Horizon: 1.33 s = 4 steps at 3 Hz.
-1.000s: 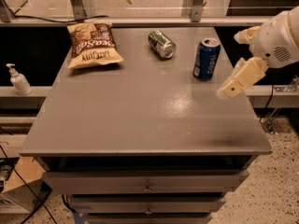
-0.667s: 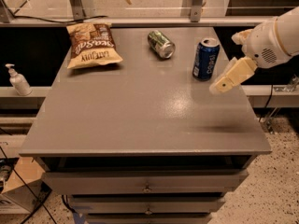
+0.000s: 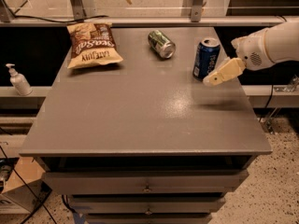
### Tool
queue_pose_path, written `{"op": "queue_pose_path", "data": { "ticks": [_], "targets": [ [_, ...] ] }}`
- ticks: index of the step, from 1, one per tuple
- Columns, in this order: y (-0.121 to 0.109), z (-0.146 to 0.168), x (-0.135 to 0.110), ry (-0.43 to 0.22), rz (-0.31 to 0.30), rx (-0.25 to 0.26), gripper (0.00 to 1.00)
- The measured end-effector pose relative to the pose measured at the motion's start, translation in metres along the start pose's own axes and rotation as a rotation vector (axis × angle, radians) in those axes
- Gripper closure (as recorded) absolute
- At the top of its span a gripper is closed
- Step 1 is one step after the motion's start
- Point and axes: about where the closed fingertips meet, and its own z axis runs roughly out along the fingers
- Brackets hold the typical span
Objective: Knock pepsi can over
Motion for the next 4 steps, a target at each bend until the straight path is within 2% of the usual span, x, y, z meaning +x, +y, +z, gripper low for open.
{"op": "queue_pose_path", "data": {
  "ticks": [1,2,3,4],
  "targets": [
    [-0.021,0.021,0.003,-0.065,0.066,0.008,0.00],
    [-0.026,0.037,-0.011,-0.145,0.078,-0.010,0.16],
    [-0.018,0.051,-0.034,-0.225,0.037,-0.066,0.40],
    [-0.001,0.058,-0.053,-0.222,-0.054,-0.108,0.63]
  ]
}}
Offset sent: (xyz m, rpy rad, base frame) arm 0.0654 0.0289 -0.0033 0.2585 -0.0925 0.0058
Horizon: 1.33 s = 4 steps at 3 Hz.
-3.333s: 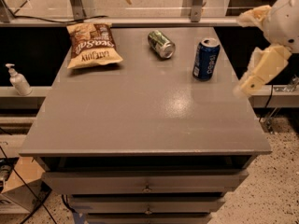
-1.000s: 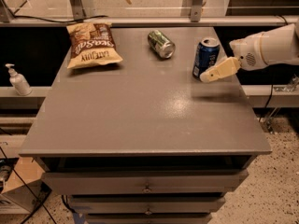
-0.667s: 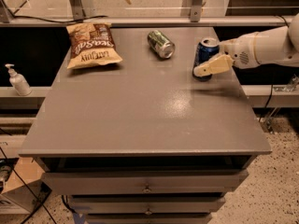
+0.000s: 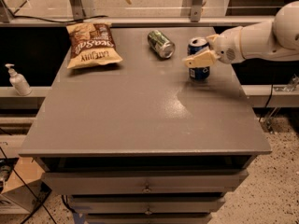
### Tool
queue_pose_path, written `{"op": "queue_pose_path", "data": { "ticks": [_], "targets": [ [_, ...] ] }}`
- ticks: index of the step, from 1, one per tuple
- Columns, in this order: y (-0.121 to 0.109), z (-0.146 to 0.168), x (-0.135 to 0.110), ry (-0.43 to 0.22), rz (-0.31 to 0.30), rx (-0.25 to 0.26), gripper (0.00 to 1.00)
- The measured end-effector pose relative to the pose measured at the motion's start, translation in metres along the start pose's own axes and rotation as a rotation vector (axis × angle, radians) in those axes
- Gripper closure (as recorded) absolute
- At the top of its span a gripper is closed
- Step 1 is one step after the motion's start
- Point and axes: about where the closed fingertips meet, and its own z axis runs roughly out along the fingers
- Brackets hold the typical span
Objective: Knock pepsi can over
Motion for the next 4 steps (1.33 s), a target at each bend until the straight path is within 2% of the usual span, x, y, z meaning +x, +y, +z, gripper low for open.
{"op": "queue_pose_path", "data": {
  "ticks": [1,2,3,4],
  "targets": [
    [0.030,0.009,-0.021,0.136,-0.148,-0.057,0.86],
    [0.069,0.017,-0.038,0.348,-0.359,-0.115,1.00],
    [0.101,0.025,-0.021,0.572,-0.509,-0.196,0.82],
    [0.107,0.023,0.008,0.773,-0.610,-0.235,0.59]
  ]
}}
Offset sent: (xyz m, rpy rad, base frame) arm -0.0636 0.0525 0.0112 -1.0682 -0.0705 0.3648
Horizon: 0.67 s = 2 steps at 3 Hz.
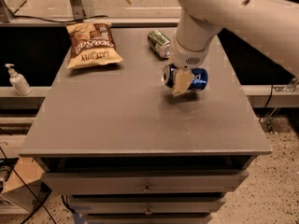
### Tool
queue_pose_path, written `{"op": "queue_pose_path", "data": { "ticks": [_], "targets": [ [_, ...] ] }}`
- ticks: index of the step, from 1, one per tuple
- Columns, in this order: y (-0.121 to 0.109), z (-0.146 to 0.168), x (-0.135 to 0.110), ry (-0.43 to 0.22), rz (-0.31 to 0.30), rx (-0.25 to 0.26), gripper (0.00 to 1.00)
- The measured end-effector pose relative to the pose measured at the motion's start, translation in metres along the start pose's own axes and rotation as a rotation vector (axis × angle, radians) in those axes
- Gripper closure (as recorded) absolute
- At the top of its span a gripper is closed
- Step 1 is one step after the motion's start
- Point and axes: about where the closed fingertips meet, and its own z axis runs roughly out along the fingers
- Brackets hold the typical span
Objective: Knock pepsi can over
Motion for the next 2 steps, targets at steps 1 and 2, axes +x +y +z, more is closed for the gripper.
{"op": "queue_pose_path", "data": {
  "ticks": [1,2],
  "targets": [
    [0.0080,0.0062,0.0155,0.119,-0.046,-0.030,0.36],
    [0.0103,0.0050,0.0222,0.138,-0.054,-0.048,0.12]
  ]
}}
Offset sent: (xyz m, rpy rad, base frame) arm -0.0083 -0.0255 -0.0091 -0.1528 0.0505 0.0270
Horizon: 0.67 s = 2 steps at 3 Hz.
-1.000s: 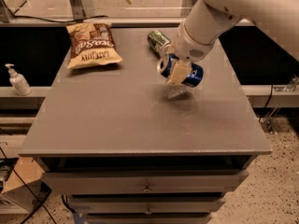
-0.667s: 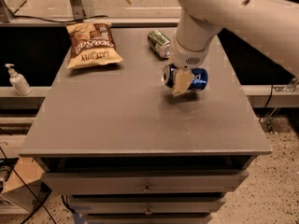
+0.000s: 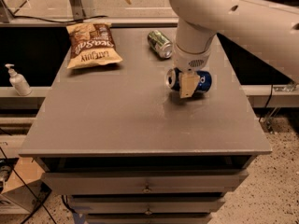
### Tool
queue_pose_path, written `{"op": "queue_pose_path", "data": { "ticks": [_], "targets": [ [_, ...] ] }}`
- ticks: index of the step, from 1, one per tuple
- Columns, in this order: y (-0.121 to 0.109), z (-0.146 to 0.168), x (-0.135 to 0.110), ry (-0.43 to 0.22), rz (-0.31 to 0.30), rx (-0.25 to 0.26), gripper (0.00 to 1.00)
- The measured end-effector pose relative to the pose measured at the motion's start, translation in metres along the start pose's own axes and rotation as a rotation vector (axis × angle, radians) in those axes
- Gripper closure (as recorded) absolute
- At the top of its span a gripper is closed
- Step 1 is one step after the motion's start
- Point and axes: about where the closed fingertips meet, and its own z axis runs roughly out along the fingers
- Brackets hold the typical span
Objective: Knock pepsi can over
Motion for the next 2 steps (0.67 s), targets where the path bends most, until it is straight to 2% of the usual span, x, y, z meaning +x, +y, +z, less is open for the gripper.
{"op": "queue_pose_path", "data": {
  "ticks": [1,2],
  "targets": [
    [0.0002,0.0002,-0.0002,0.000,0.000,0.001,0.00],
    [0.0002,0.0002,-0.0003,0.000,0.000,0.001,0.00]
  ]
}}
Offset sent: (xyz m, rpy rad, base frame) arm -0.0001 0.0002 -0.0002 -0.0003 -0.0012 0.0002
